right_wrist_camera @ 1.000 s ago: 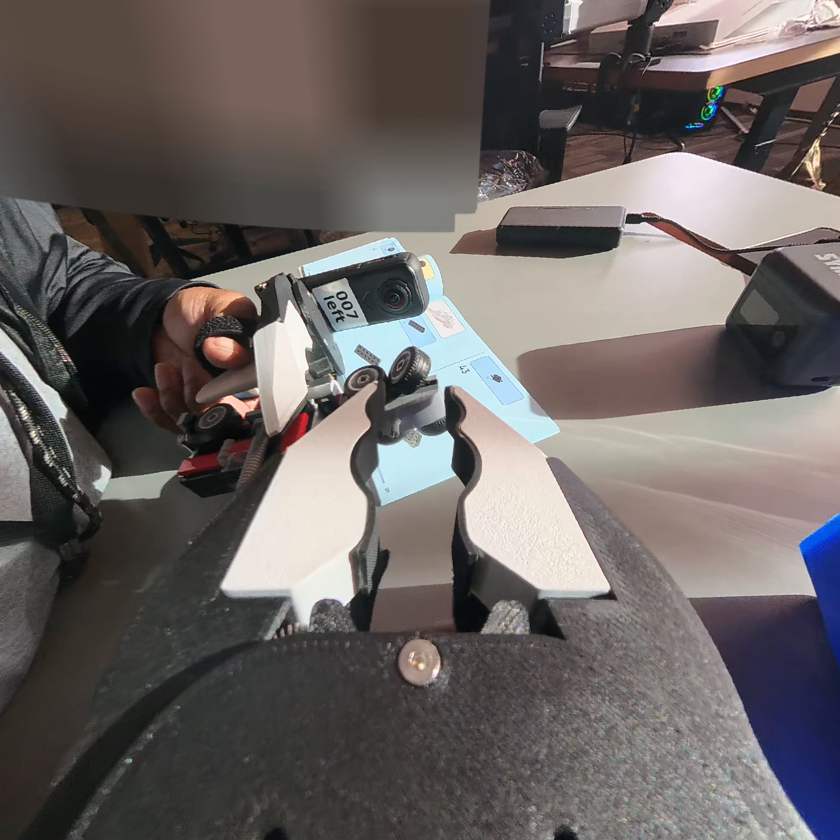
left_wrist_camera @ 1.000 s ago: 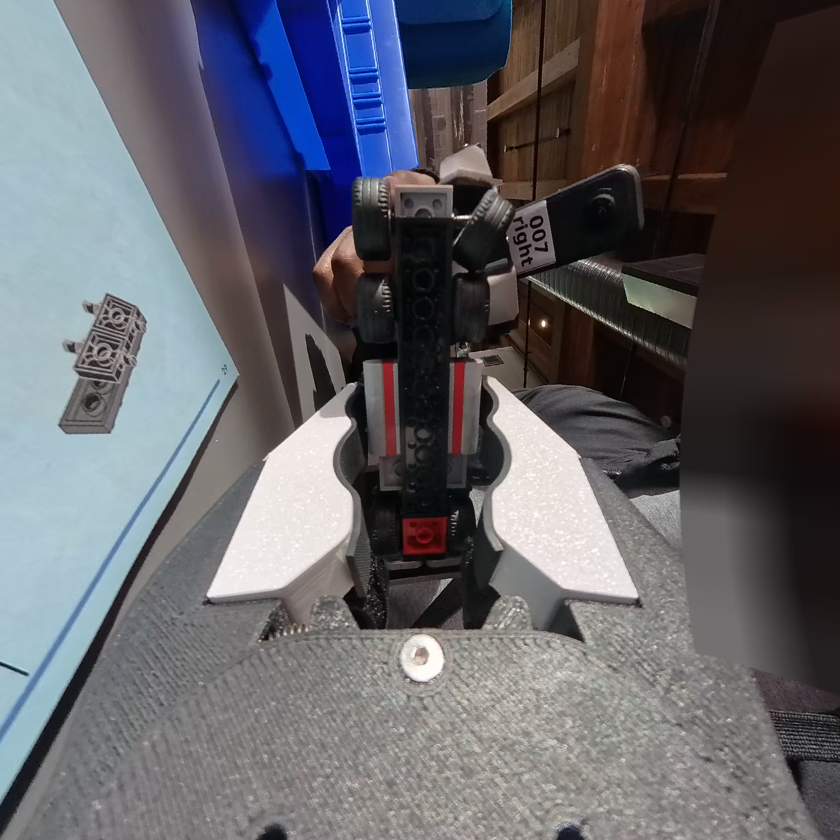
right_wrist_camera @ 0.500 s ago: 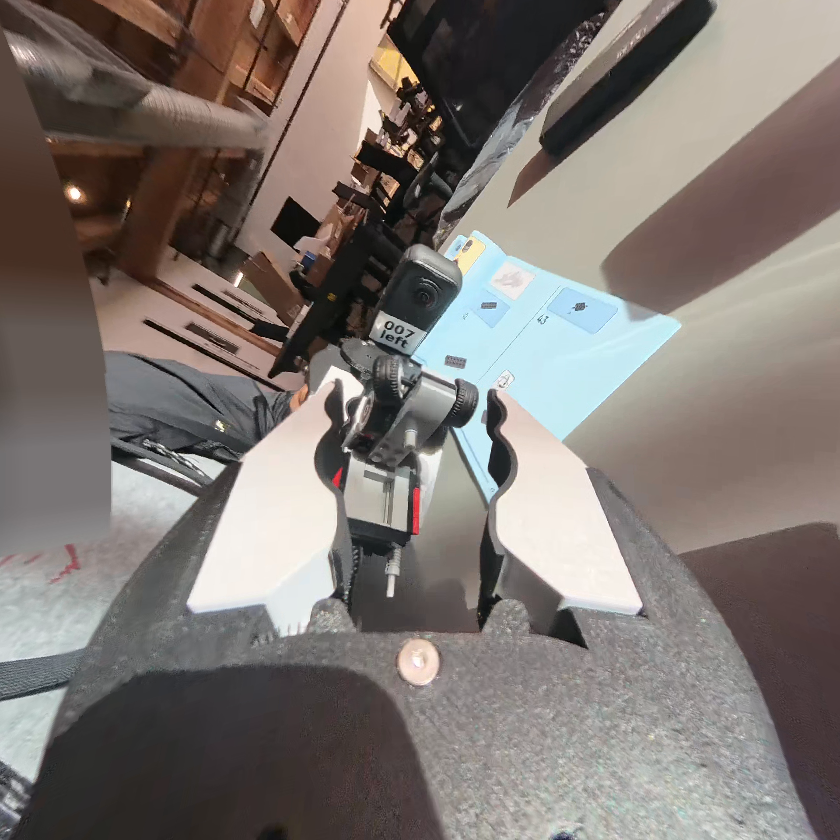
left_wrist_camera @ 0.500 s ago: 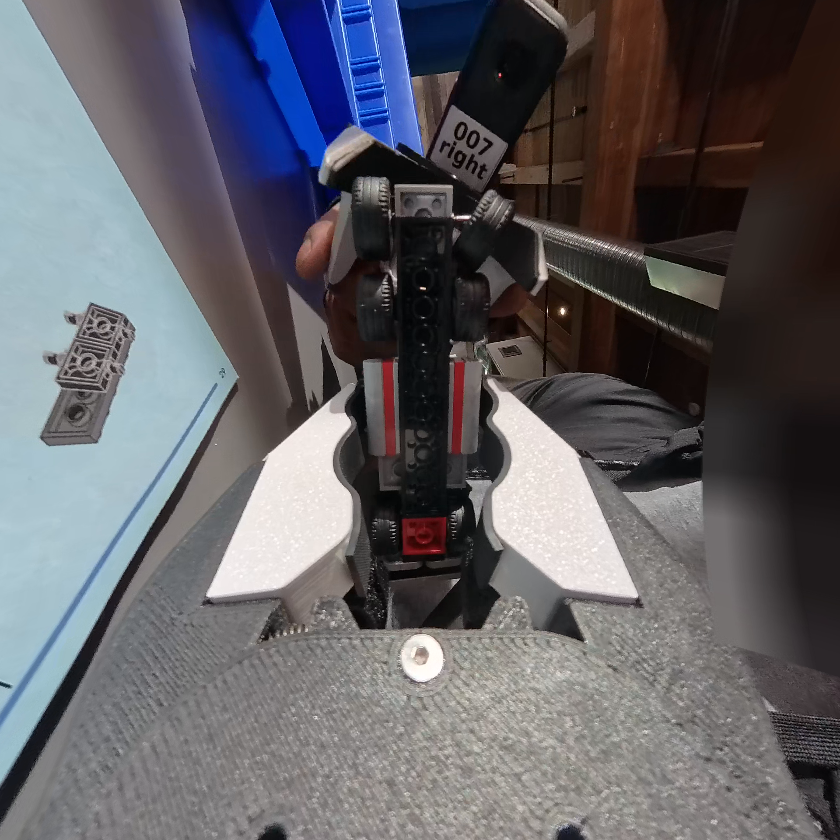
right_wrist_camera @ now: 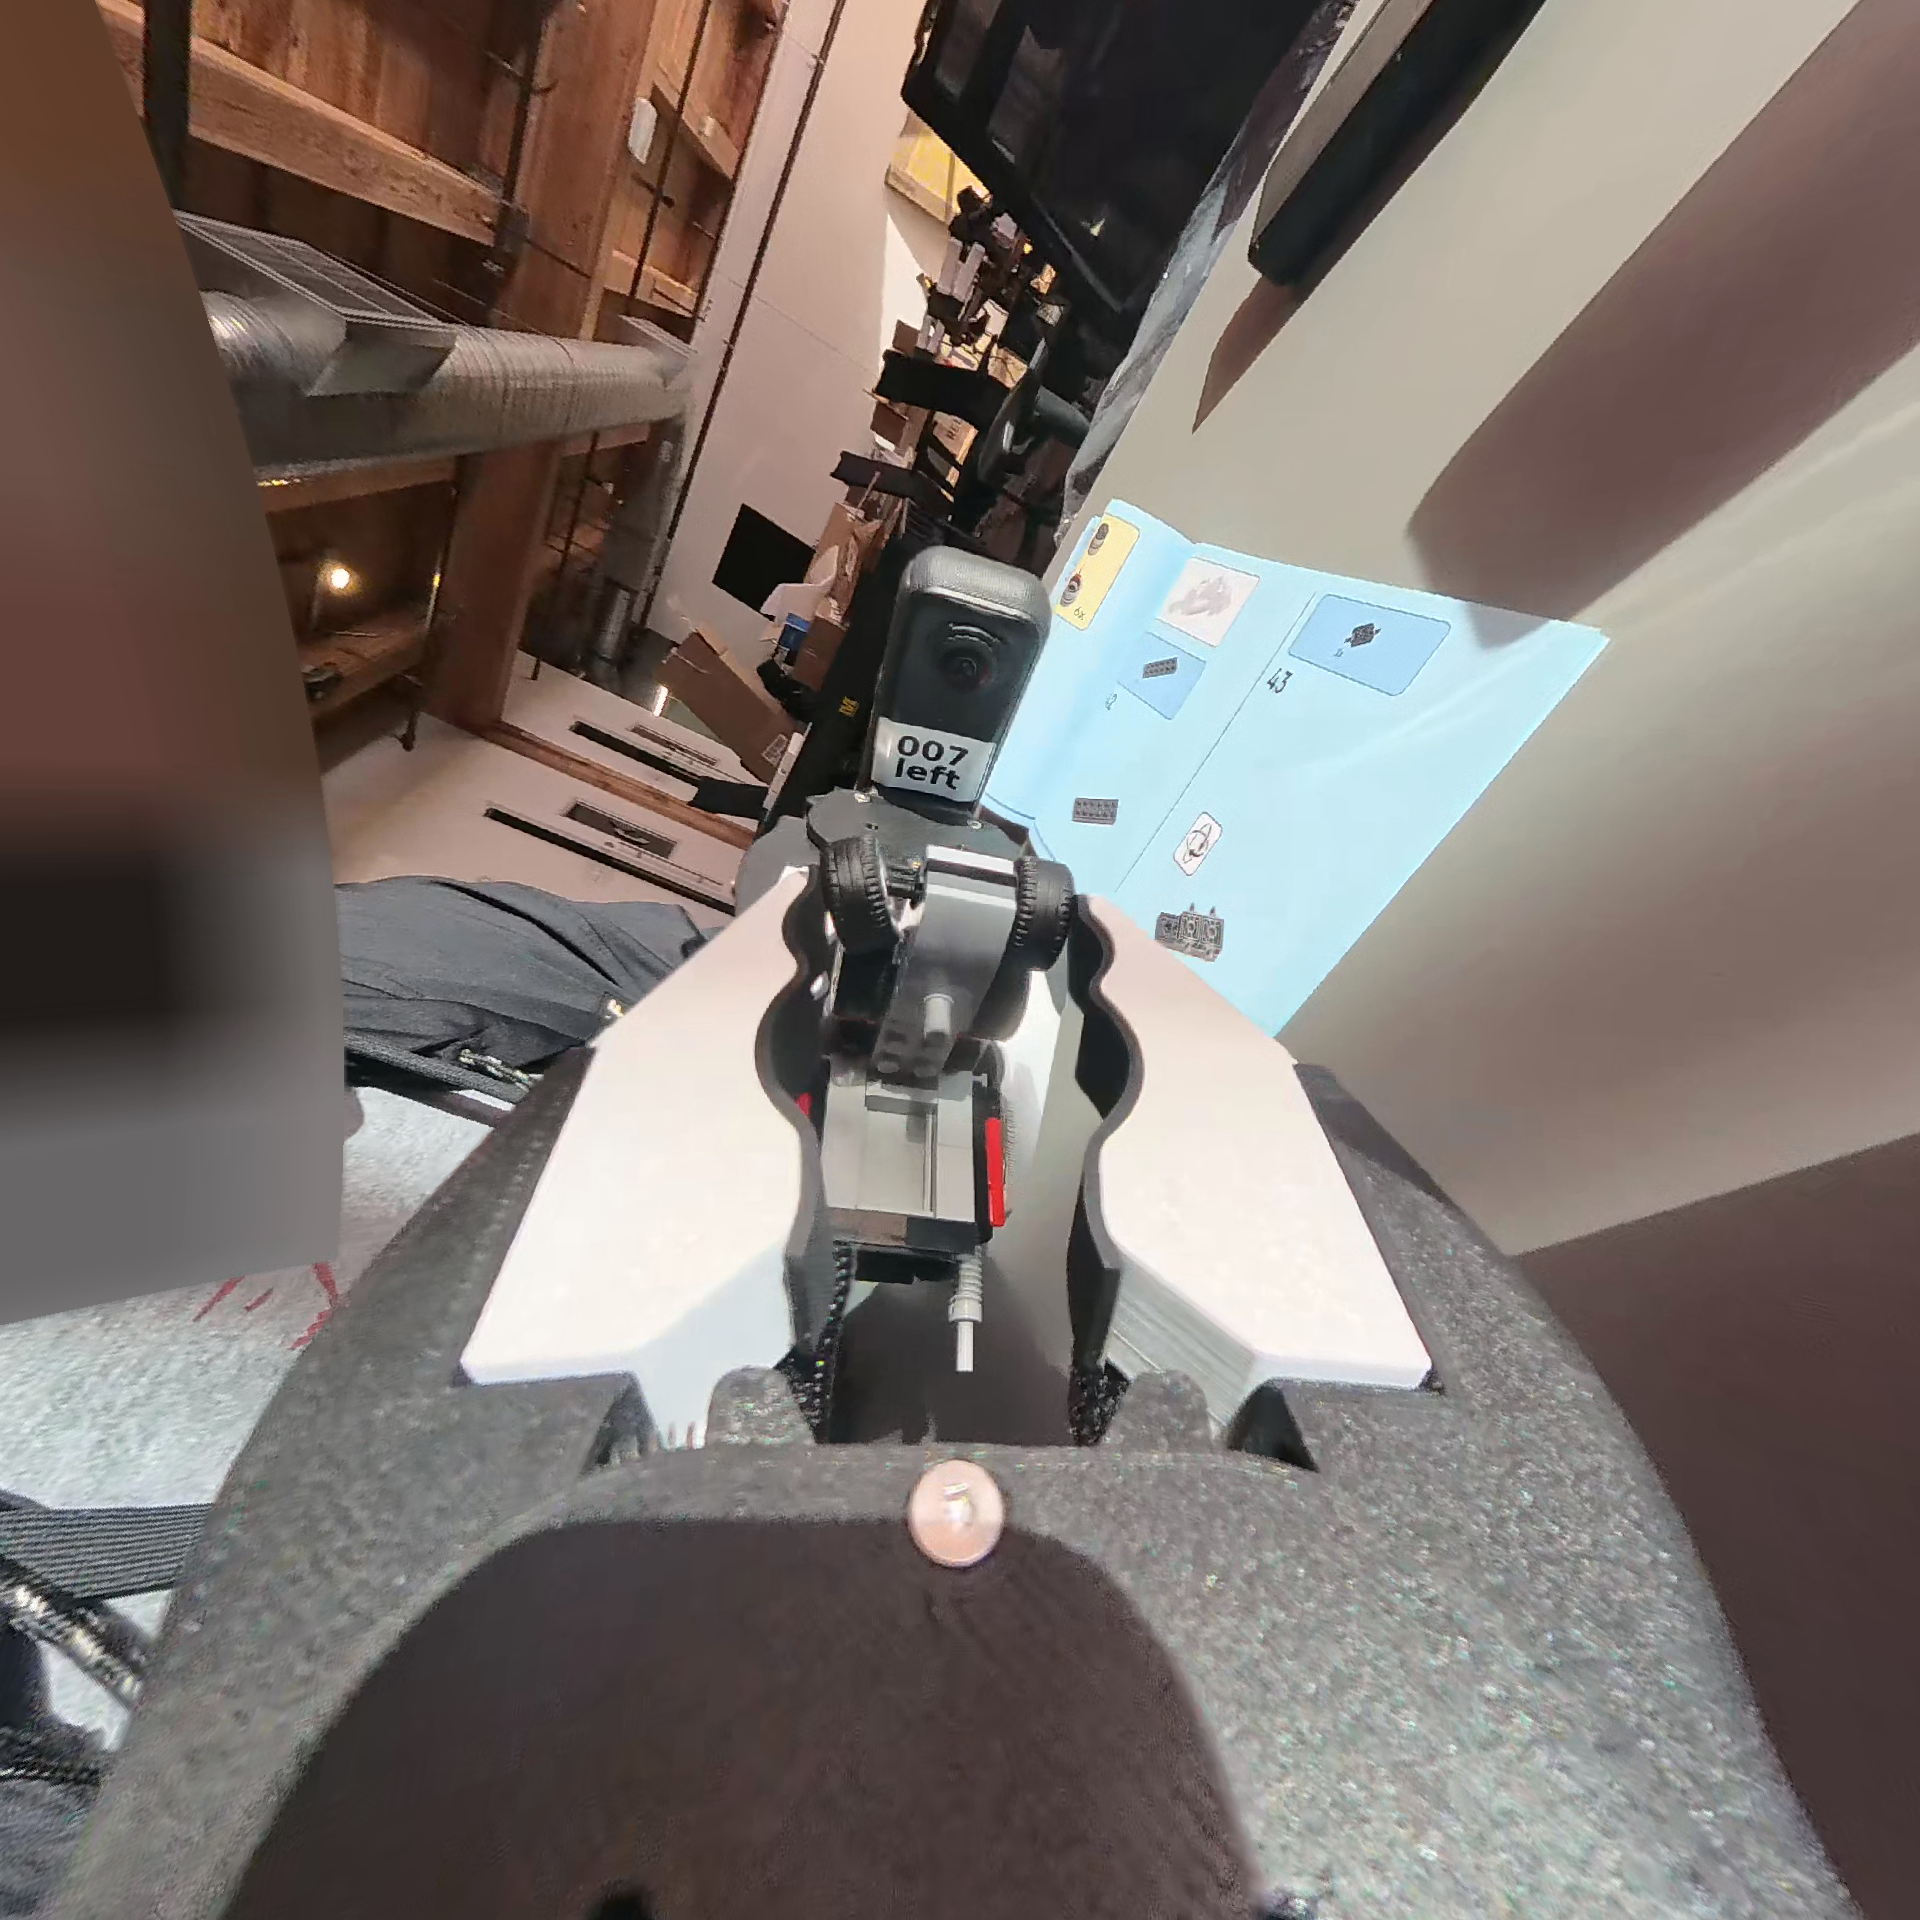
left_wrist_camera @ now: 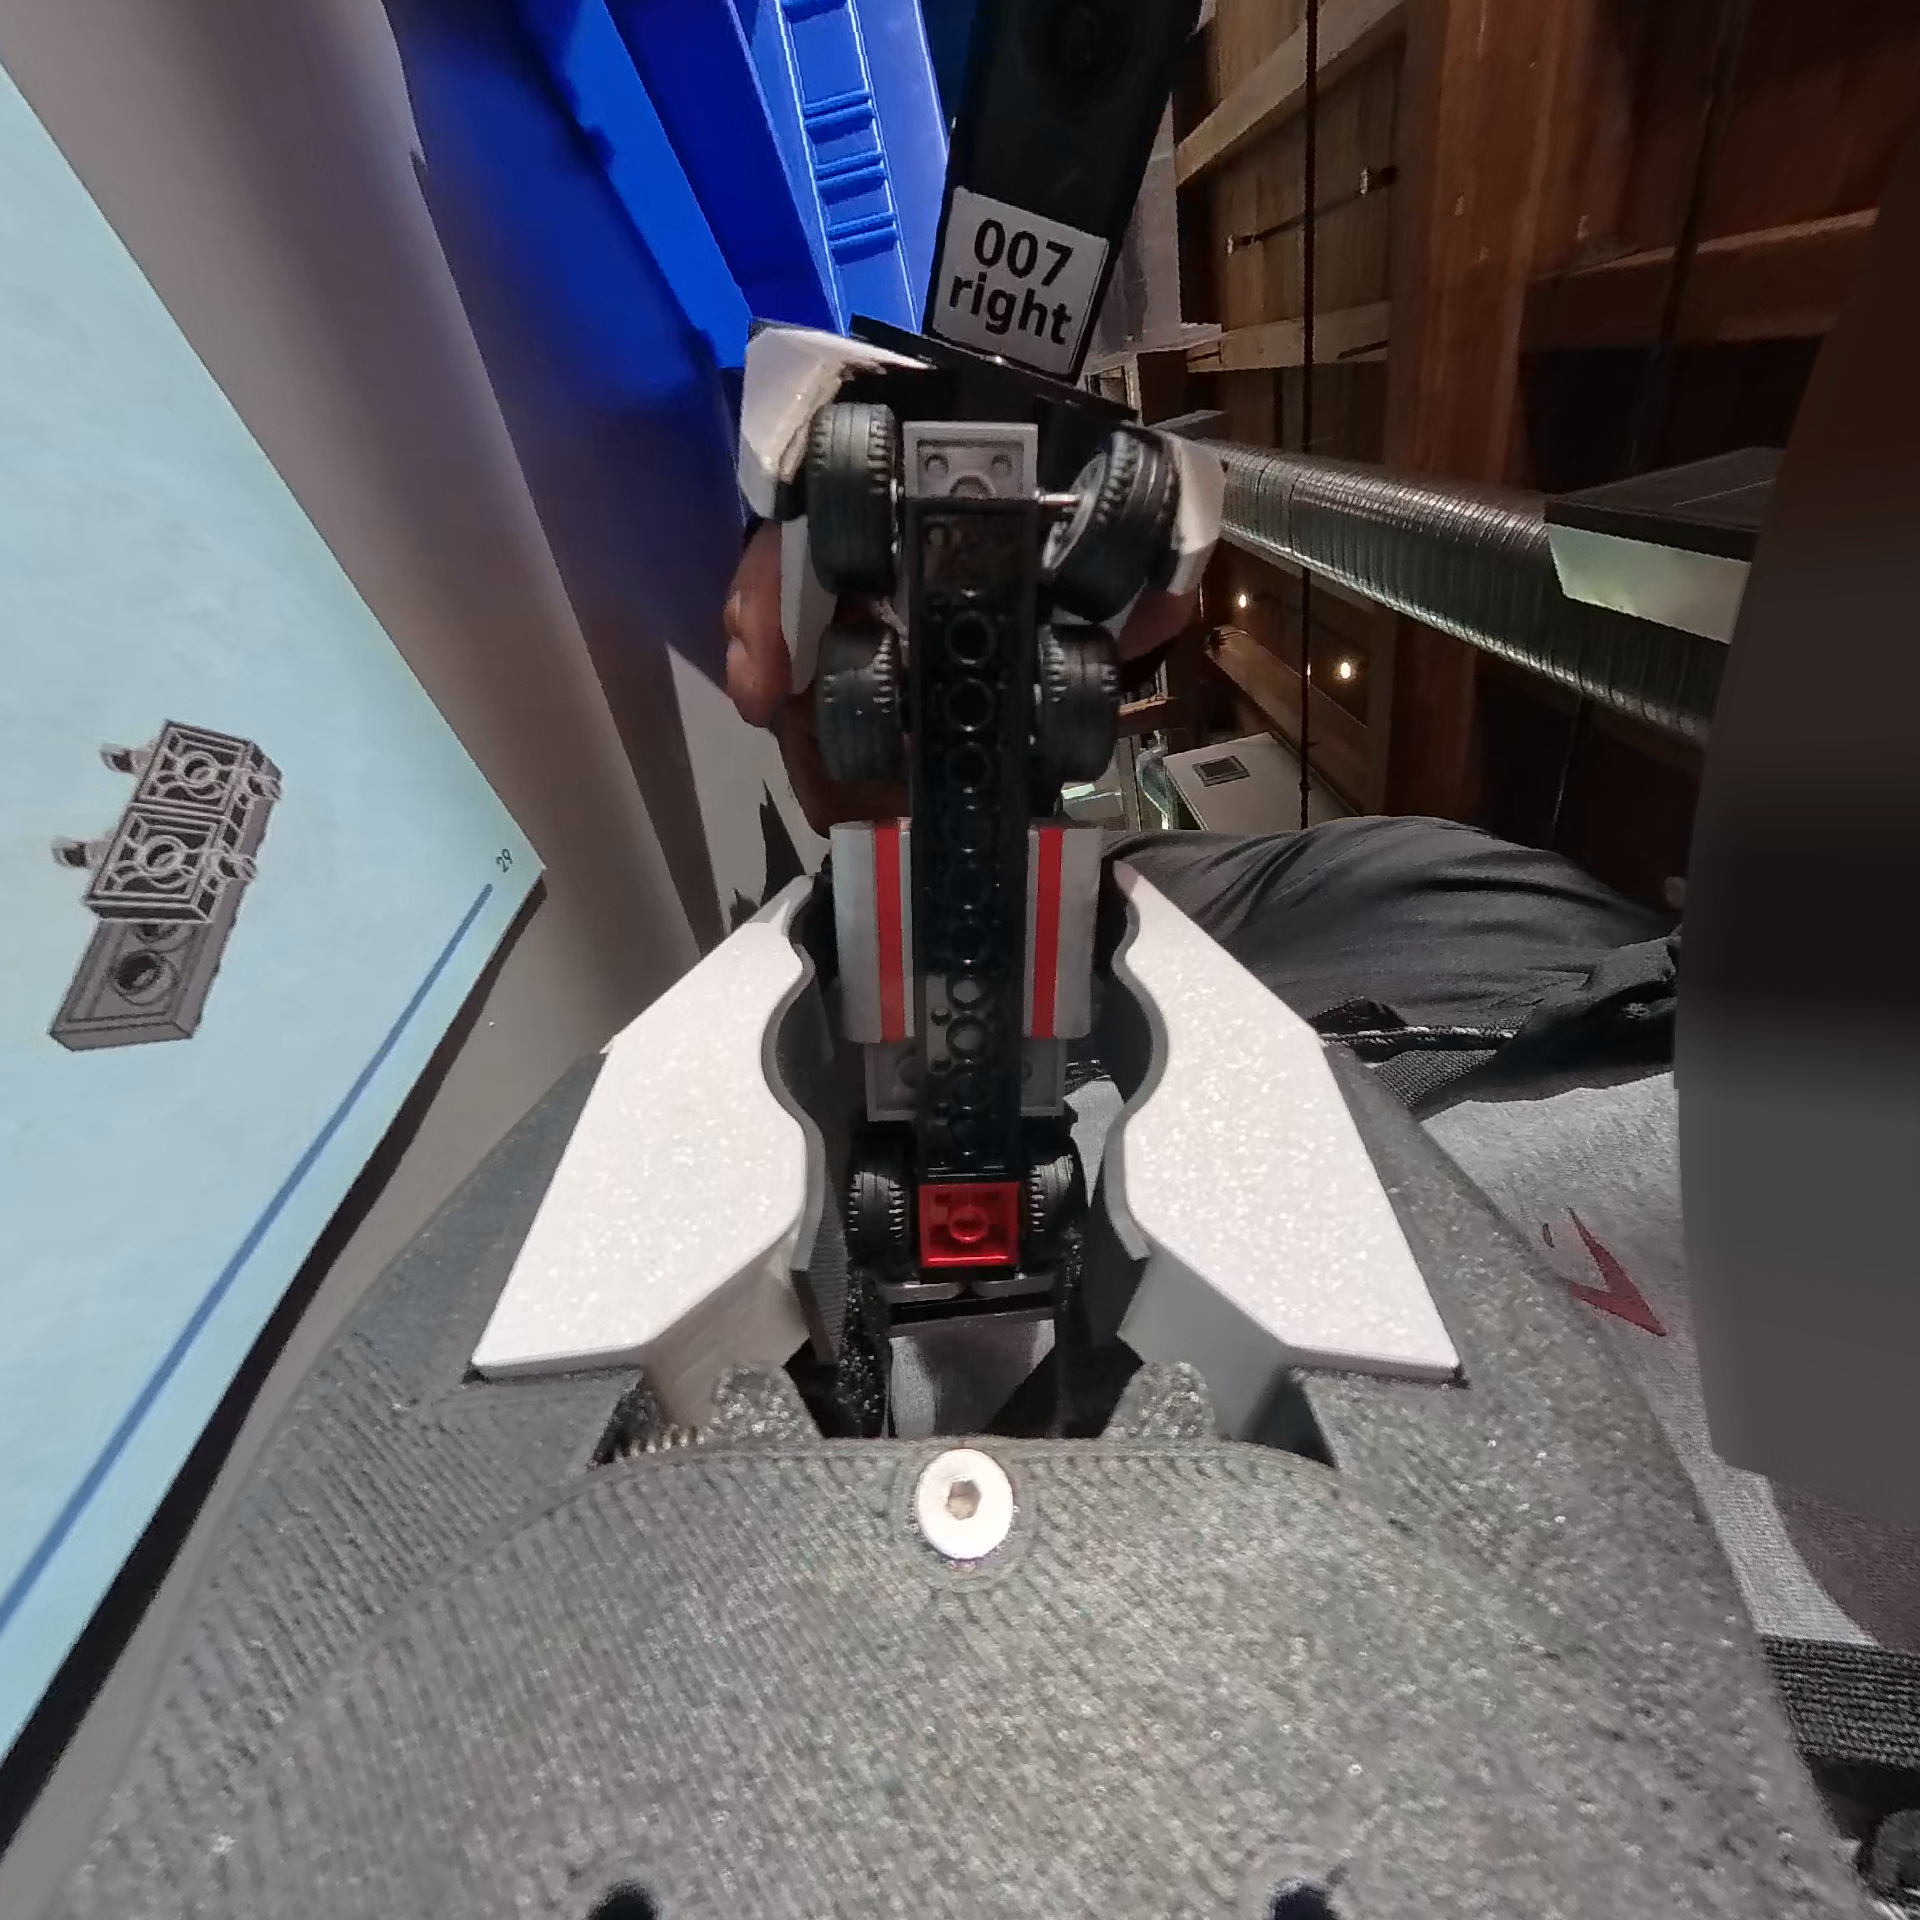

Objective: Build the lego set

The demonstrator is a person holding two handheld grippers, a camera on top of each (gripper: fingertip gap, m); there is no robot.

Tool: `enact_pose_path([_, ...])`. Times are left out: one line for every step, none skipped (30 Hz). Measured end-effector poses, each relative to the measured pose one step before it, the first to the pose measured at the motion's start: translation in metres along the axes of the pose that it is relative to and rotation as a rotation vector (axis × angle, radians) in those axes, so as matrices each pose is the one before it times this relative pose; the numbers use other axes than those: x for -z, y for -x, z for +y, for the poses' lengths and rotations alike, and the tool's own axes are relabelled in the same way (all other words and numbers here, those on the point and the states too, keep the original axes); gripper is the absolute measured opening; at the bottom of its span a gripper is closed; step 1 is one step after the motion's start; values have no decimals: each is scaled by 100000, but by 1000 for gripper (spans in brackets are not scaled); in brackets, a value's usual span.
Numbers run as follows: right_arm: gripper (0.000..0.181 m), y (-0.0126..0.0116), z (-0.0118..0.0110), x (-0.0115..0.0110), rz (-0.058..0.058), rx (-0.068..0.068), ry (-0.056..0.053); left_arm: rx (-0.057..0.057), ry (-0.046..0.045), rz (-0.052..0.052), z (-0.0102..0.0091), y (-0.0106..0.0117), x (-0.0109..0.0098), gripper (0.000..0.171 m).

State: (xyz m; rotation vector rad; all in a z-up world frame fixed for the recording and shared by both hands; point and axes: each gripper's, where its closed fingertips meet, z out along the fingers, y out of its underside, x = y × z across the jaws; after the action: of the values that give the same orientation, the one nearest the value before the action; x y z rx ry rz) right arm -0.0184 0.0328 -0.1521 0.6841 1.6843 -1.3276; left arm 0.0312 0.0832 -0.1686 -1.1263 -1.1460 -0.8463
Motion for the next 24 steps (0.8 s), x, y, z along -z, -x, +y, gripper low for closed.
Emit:
enact_pose_path([46,29,15,18,-606,-506,-67,-460,199,-257,30,7,-14,50])
enact_pose_path([47,-2,16,18,-256,-438,-48,-358,146,-298,13,18,-10,50])
enact_pose_path([47,-12,10,10,-158,-390,-29,-151,45,-260,13,25,-4,50])
enact_pose_path([47,3,10,13,-89,-221,-68,-72,44,-14,6,-3,-7,50])
enact_pose_path([47,-10,5,9,-13,-265,-24,-154,95,-184,1,19,-6,50])
enact_pose_path([47,-30,-6,6,83,-399,-188,-324,-26,-489,-4,50,0,50])
enact_pose_path([47,-13,-14,10,-114,-612,-382,-464,-76,-527,-29,38,-6,50])
enact_pose_path([47,6,8,-14,-201,-499,-249,-491,152,-507,6,37,1,50])
enact_pose_path([47,0,-4,-21,-130,-232,-329,-408,86,-412,13,34,-11,50])
enact_pose_path([47,-10,4,-22,20,-205,-305,-149,11,-277,10,26,-16,50])
enact_pose_path([47,-18,-5,-13,18,-261,-355,-41,39,-146,8,23,-7,50])
enact_pose_path([46,3,2,-33,-68,-361,-329,-8,62,-57,2,10,-8,50])
enact_pose_path([46,-11,11,-13,-57,-234,-218,-33,90,-102,15,5,-13,50])
enact_pose_path([46,-16,1,-17,-29,-161,-183,-80,96,-169,30,24,-20,50])
enact_pose_path([46,-4,-3,-9,-66,-180,-310,-142,-7,-165,-4,13,-10,50])
enact_pose_path([46,-21,-20,-15,99,-129,-396,-40,-27,-144,-6,13,-2,50])
enact_pose_path([46,-21,-10,-28,167,37,-477,13,-86,-77,-12,20,4,50])
enact_pose_path([46,-41,13,-43,136,-142,-406,67,27,-49,0,14,-10,50])
enact_pose_path([46,-25,7,-36,-13,-379,-468,-19,75,-138,13,20,-4,50])
enact_pose_path([46,-18,5,-44,-166,-570,-572,-227,-38,-271,8,19,-7,50])
enact_pose_path([46,-17,11,-44,-183,-754,-477,-183,-11,-262,7,26,-17,50])
enact_pose_path([46,-7,19,-28,-231,-669,-398,-73,65,-121,9,12,-5,50])
enact_pose_path([46,2,0,-25,-236,-602,-408,39,-6,-9,-7,11,-3,50])
enact_pose_path([46,0,34,-27,-298,-600,-159,-24,187,-63,31,9,-6,50])
